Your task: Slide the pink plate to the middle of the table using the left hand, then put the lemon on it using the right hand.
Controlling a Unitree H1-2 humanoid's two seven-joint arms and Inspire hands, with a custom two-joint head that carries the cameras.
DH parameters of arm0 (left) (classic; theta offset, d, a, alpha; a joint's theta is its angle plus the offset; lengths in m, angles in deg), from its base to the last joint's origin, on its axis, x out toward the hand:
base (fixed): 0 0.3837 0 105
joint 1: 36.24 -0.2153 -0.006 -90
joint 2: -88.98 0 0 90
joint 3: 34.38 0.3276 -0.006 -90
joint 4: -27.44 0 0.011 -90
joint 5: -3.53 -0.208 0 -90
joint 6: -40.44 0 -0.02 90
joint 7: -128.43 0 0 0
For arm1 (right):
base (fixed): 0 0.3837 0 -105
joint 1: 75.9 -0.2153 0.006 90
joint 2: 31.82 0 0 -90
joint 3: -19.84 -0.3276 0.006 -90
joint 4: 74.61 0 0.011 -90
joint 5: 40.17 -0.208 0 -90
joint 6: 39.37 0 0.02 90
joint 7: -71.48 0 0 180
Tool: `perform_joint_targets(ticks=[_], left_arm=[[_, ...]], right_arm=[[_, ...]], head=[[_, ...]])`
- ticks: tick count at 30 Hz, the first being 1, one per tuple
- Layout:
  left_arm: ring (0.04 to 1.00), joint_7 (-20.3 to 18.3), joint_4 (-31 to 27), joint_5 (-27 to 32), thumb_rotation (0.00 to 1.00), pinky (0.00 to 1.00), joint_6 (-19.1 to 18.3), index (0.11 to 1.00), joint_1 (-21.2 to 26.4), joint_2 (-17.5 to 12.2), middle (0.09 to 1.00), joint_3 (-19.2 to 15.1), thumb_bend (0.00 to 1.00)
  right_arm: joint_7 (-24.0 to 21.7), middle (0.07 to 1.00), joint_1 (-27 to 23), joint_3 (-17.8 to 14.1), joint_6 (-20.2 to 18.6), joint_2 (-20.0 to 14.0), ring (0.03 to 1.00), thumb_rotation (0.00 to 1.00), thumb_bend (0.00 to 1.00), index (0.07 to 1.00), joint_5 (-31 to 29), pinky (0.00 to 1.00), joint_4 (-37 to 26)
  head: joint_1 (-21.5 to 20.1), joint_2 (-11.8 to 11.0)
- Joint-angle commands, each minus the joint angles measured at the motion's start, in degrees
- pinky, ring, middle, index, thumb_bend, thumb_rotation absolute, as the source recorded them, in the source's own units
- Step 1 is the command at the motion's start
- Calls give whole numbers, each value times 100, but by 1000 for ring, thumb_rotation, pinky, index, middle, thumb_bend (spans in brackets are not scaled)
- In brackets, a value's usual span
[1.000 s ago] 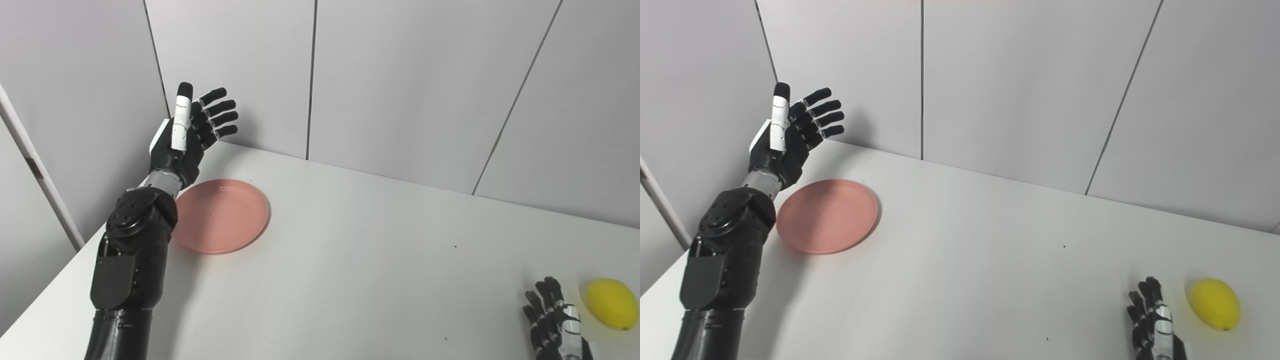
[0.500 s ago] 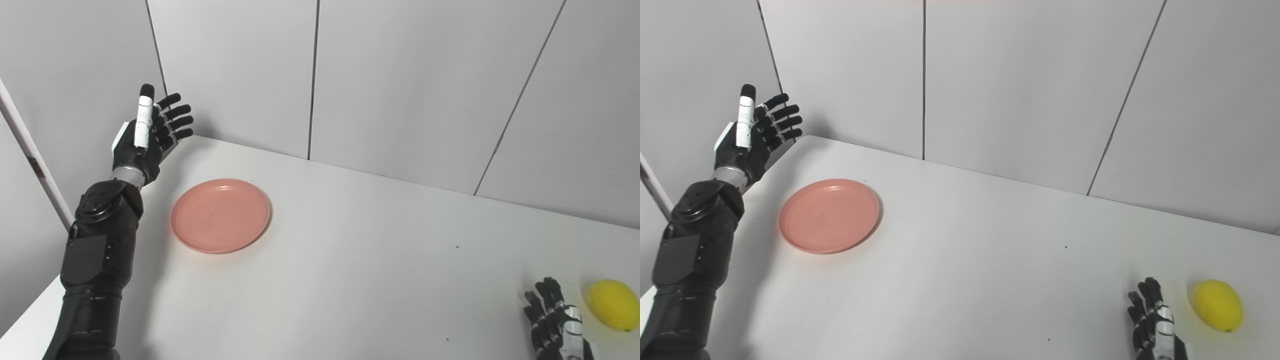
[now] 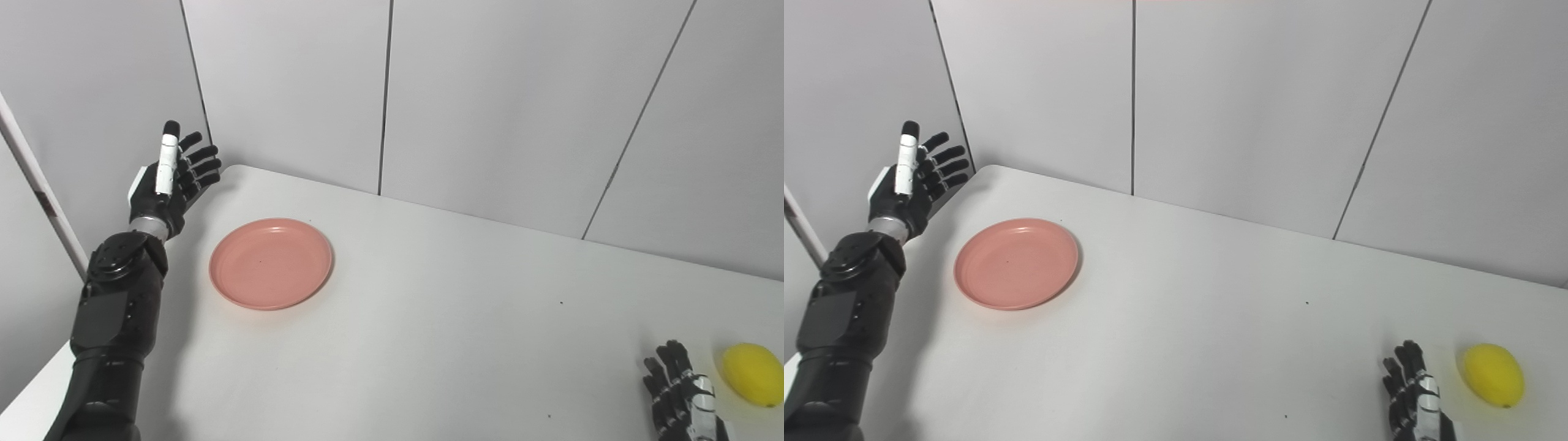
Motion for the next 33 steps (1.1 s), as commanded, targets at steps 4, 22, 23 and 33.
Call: perform_joint_targets(ticks=[4,22,23,33], left_arm=[[750,-72,338,-32,877,735,479,866,100,-48,787,11,1000],[789,-143,737,-95,918,790,702,858,-109,13,788,133,914],[792,-144,719,-104,925,792,682,865,-120,9,794,143,910],[769,-317,895,-126,890,777,740,845,-220,-26,779,266,1000]], right_arm=[[-13,968,276,62,-79,106,957,1000,635,954,-19,1000,294],[-45,972,247,59,-19,101,959,1000,638,952,-39,1000,326],[-48,972,245,58,-20,101,959,1000,640,952,-46,1000,330],[3,970,238,67,-153,136,959,1000,622,955,-53,1000,275]], head=[[-21,10],[-7,8],[-7,8],[-46,-1]])
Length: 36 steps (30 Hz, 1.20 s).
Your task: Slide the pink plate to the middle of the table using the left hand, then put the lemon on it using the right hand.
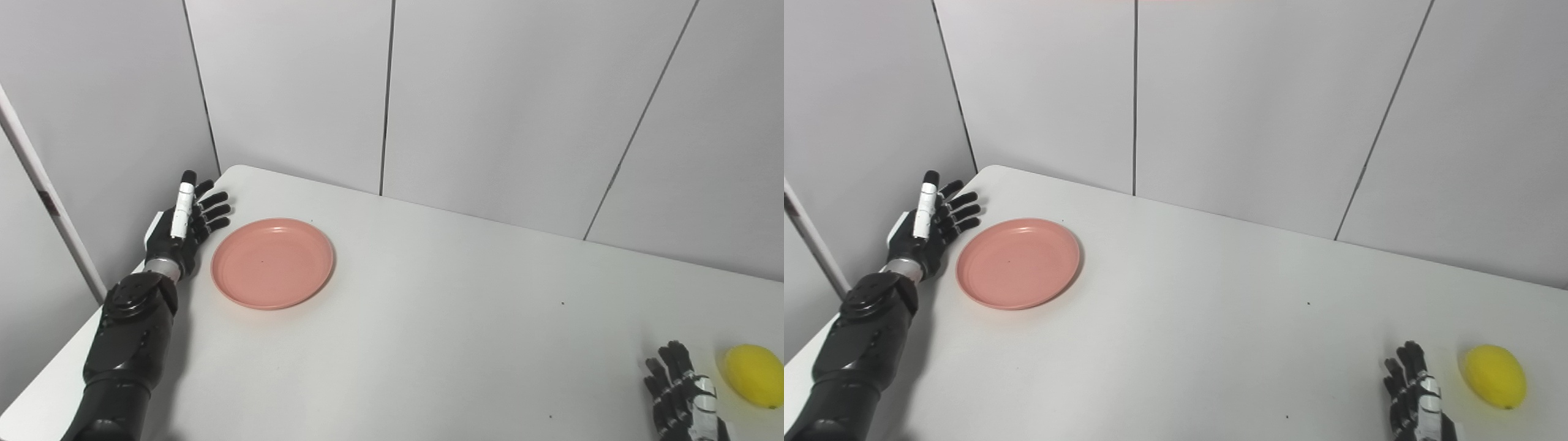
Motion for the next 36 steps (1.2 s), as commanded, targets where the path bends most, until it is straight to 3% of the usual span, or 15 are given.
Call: perform_joint_targets(ticks=[1,12,22,28,36], left_arm=[[771,-115,-68,-35,891,776,41,852,17,-112,780,59,1000],[779,-223,-693,80,891,771,-428,882,-214,34,798,125,956],[755,-247,-1002,129,901,726,-627,880,-267,183,771,216,967],[765,-353,-1056,176,913,729,-594,893,-341,255,789,217,907],[768,-288,-1360,200,892,740,-804,884,-435,364,792,288,943]], right_arm=[[3,971,235,66,-146,136,960,1000,622,956,-51,1000,284],[9,965,243,82,-131,163,963,1000,601,959,-46,1000,254],[35,969,256,113,-112,167,959,1000,600,961,2,1000,229],[43,970,262,131,-112,173,956,1000,601,963,-11,1000,211],[66,967,264,140,-111,174,950,1000,612,958,2,1000,198]], head=[[-6,8],[-37,18],[-78,38],[-132,51],[-164,67]])
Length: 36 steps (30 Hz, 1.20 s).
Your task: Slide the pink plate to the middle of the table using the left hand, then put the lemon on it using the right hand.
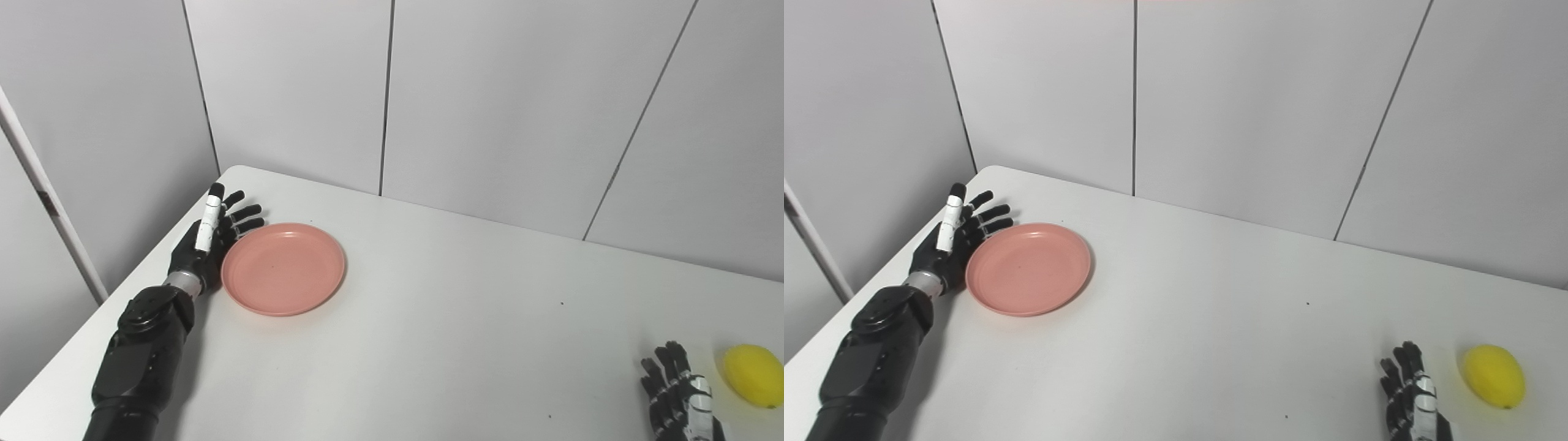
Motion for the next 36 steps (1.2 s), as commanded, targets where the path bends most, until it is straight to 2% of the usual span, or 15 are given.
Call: perform_joint_targets(ticks=[1,9,16,22,28,36], left_arm=[[768,40,-149,-19,889,740,-117,883,70,43,790,52,949],[765,230,-483,-48,868,739,-408,858,16,225,767,100,977],[770,352,-677,-129,876,746,-522,845,-65,336,771,214,1000],[754,429,-772,-157,887,726,-601,842,-98,408,765,292,969],[738,571,-856,-233,889,724,-629,825,-115,537,744,291,985],[735,972,-1112,-407,886,717,-737,815,-172,842,739,315,935]], right_arm=[[-26,968,238,73,-90,126,950,1000,611,958,-38,1000,255],[-24,968,226,93,-30,141,949,1000,586,956,-25,1000,284],[31,960,241,100,-50,166,942,1000,619,951,26,997,243],[-14,964,218,91,8,170,941,1000,607,953,10,1000,291],[-11,962,216,98,-6,186,936,1000,604,954,27,994,287],[-8,960,234,93,-39,188,933,1000,615,955,39,989,244]], head=[[-6,2],[-54,1],[-53,21],[-53,27],[-68,33],[-72,56]])
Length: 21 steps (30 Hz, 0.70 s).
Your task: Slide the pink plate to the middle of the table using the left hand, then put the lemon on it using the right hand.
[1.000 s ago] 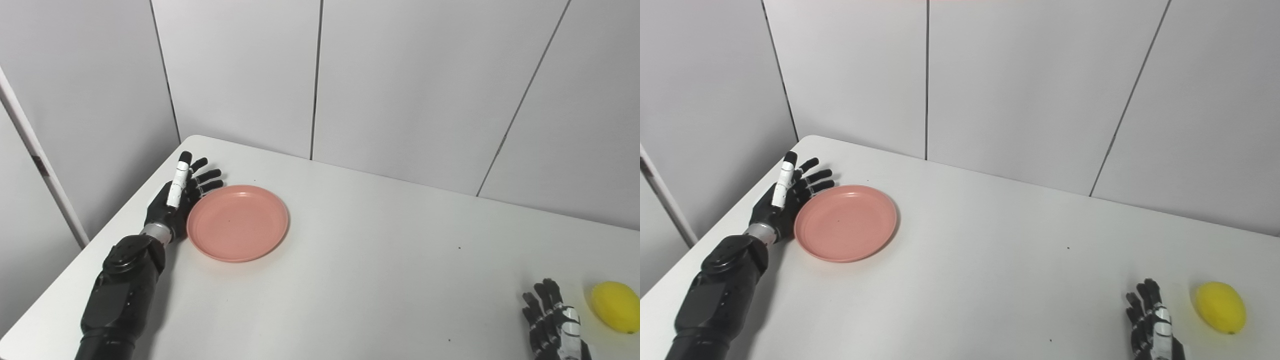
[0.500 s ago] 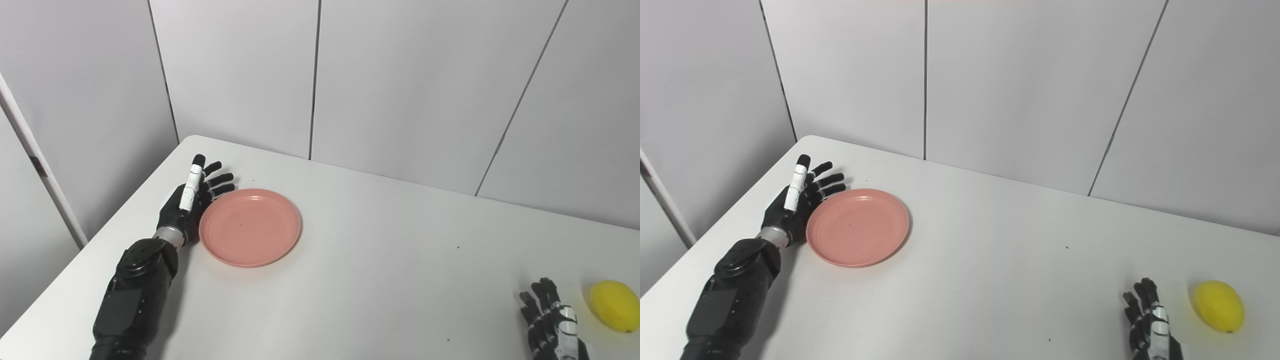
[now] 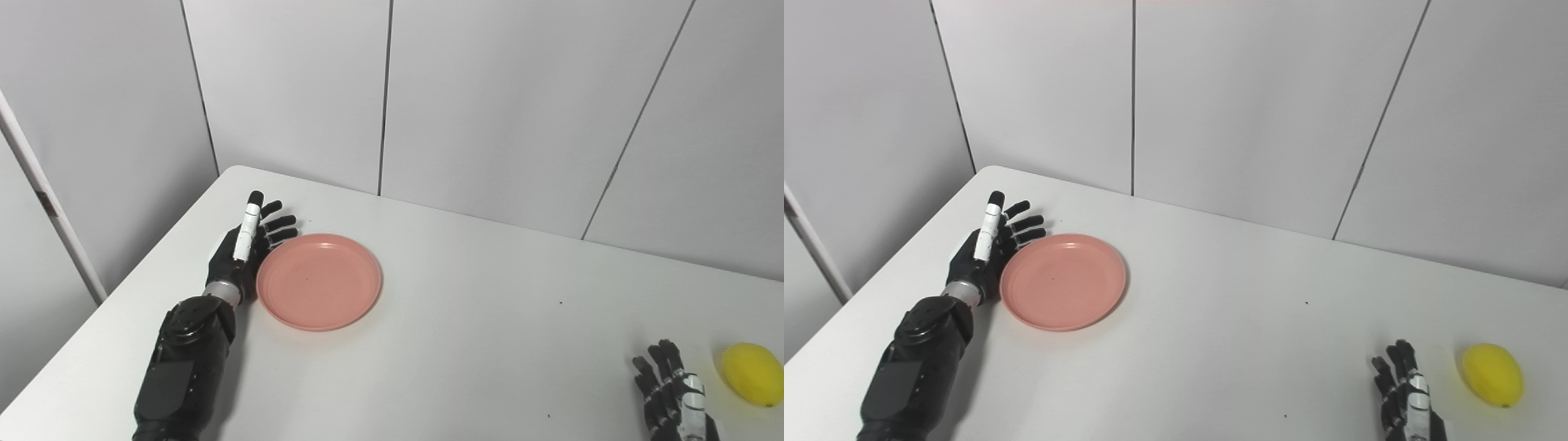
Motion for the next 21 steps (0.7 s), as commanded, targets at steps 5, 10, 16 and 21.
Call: perform_joint_targets(ticks=[5,10,16,21], left_arm=[[728,124,-111,-211,889,721,-191,816,4,110,743,144,932],[723,179,-62,-260,881,716,-203,809,42,205,739,218,930],[775,101,48,-277,873,770,-102,839,16,341,795,359,930],[819,18,171,-183,853,835,-73,862,26,459,833,384,905]], right_arm=[[-26,958,226,67,-32,123,931,1000,609,948,-40,982,266],[-33,962,238,81,-61,126,935,1000,605,950,-43,989,223],[-40,964,238,90,-17,129,935,1000,600,953,-26,990,250],[-40,964,241,103,-39,129,937,1000,592,947,-23,992,238]], head=[[5,10],[1,27],[-24,49],[-51,58]])
